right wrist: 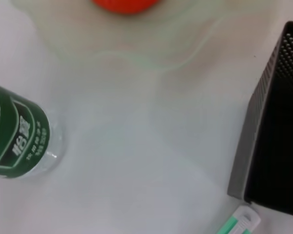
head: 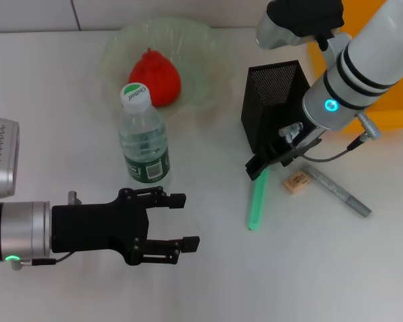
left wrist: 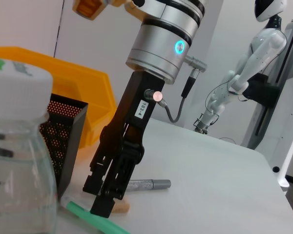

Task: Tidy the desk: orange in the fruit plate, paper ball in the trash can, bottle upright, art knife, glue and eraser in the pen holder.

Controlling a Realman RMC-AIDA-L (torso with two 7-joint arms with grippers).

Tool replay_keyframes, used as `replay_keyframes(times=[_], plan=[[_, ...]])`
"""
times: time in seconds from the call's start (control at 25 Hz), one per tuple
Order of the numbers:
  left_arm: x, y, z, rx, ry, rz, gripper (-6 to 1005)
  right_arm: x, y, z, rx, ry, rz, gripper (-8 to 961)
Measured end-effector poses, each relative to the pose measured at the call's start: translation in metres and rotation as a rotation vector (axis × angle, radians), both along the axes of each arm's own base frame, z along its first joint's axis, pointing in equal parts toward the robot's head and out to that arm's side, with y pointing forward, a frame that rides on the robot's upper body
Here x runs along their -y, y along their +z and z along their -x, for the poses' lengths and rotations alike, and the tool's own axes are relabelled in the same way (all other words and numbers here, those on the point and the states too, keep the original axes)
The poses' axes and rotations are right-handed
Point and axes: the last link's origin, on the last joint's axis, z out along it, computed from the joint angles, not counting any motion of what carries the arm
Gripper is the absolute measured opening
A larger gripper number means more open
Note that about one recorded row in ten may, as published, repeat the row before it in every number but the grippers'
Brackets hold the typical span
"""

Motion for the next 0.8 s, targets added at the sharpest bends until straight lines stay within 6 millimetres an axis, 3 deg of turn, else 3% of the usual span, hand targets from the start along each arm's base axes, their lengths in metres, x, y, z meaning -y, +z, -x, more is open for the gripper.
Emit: replay_keyframes(times=[0.8], plan=[[0.001, -0.002, 0.002, 0.000, -0.002, -0.008, 813, 0.001, -0.014, 0.000, 0.008, 0.048, -0.002, 720]])
